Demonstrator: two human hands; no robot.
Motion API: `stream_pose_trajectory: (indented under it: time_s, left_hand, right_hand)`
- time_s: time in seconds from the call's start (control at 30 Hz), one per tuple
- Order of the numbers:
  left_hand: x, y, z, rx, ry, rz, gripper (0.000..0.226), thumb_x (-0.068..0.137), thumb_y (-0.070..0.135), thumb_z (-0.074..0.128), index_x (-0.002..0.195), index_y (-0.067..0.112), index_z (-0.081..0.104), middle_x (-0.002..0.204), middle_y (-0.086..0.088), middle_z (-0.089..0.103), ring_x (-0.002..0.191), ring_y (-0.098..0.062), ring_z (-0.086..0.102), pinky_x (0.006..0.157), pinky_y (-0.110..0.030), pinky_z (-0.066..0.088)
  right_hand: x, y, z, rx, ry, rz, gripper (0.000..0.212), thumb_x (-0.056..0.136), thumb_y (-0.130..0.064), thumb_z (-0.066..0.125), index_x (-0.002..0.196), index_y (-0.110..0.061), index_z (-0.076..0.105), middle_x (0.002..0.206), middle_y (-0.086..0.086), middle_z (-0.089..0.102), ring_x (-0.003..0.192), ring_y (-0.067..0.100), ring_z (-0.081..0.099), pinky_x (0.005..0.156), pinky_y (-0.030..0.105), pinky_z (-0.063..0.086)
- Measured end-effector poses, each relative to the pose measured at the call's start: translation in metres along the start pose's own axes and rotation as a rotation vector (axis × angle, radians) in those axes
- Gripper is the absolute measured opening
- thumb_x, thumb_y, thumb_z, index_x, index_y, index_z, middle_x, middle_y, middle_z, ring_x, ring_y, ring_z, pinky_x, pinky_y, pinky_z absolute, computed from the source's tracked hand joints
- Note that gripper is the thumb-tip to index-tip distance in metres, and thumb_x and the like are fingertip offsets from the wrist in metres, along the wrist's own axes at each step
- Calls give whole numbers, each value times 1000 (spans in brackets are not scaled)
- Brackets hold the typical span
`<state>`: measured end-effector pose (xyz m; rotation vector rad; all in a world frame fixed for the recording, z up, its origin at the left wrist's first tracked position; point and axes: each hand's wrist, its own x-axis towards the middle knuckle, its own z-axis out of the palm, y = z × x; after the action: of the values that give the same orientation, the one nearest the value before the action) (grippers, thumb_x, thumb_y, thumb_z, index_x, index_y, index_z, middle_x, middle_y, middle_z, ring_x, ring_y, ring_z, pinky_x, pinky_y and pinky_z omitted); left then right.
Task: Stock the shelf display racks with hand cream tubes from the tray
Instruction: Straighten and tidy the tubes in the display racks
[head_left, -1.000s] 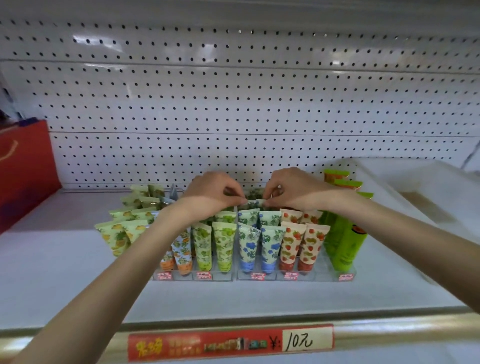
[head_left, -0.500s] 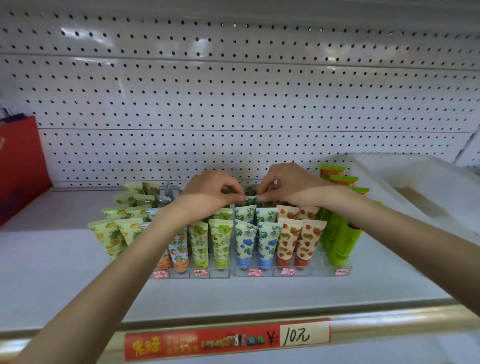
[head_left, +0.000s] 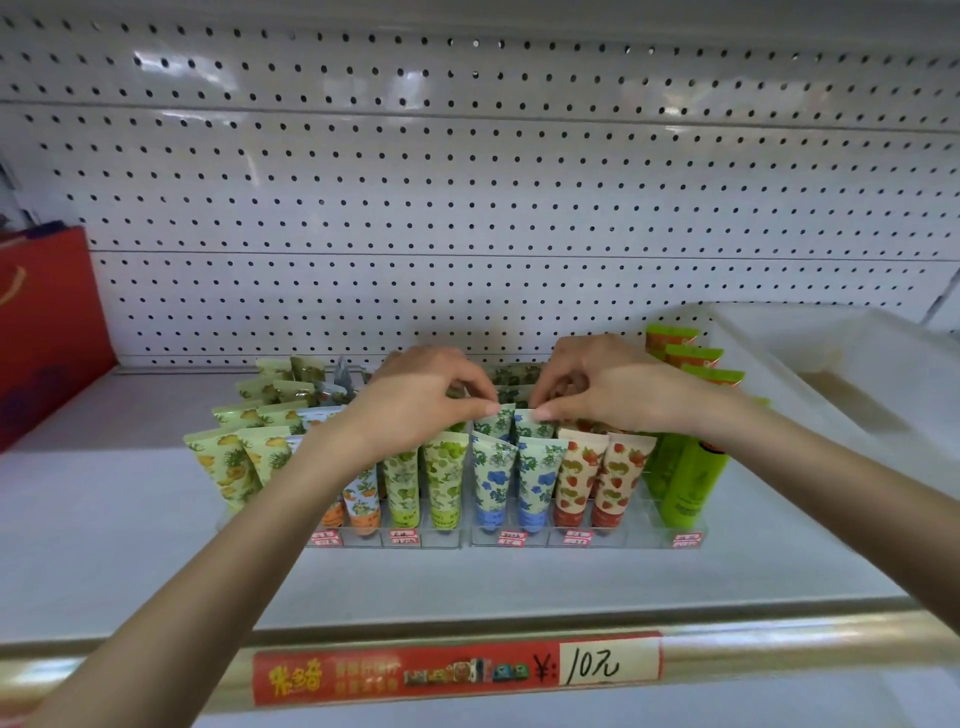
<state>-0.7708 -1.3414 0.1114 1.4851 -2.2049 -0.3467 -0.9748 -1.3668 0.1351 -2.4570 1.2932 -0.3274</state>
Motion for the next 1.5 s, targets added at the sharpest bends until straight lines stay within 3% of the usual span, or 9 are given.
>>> stream_pose_trajectory:
  time_s: [0.23, 0.53, 0.97, 1.13, 1.33, 1.5]
  left_hand:
    - [0, 1, 2, 8, 13, 1, 5, 81, 35, 68, 84, 31, 70, 86, 15, 60, 88, -8, 58, 90, -38, 44]
    - [2, 2, 3, -8, 11, 6, 5, 82, 32, 68, 85, 29, 71, 86, 13, 59, 88, -10, 56, 89, -39, 44]
    - [-17, 5, -6, -118, 76, 80, 16, 78, 42, 68, 89, 32, 73, 92, 15, 62, 92, -4, 56, 89, -36, 43]
    - [-26, 9, 1, -49, 51, 111, 17, 74, 51, 67, 85, 38, 71, 93, 20, 59, 95, -2, 54, 91, -39, 42]
    - [-28, 10, 8, 22, 94, 96, 13, 77, 46, 67, 82, 35, 71, 93, 20, 58, 99, -6, 52, 97, -43, 36]
    - [-30, 9, 10, 15, 102, 79, 10, 79, 42, 67, 79, 33, 70, 90, 21, 56, 98, -6, 51, 99, -42, 34]
  right_hand:
    - [1, 3, 4, 30, 26, -18, 5, 79, -28, 72, 79, -28, 68, 81, -11, 51, 73, 1, 47, 62, 7, 36]
    - [0, 4, 5, 54, 43, -16, 7, 79, -27, 73, 84, -23, 71, 82, -10, 52, 72, 1, 48, 63, 10, 38]
    - [-18, 2, -3, 223, 140, -47, 7, 76, -33, 74, 82, -29, 73, 76, -11, 56, 65, 2, 48, 58, 14, 37]
    - [-33, -4, 7, 133, 56, -68, 13, 76, -37, 73, 85, -28, 74, 64, -12, 49, 58, -3, 47, 54, 12, 34]
    - [-34, -7, 15, 28, 96, -85, 16, 78, -37, 71, 88, -24, 74, 69, -11, 47, 65, -3, 46, 54, 18, 32]
    - [-34, -8, 17, 55, 110, -94, 11, 79, -34, 72, 84, -24, 74, 64, -12, 43, 61, -3, 45, 54, 16, 33]
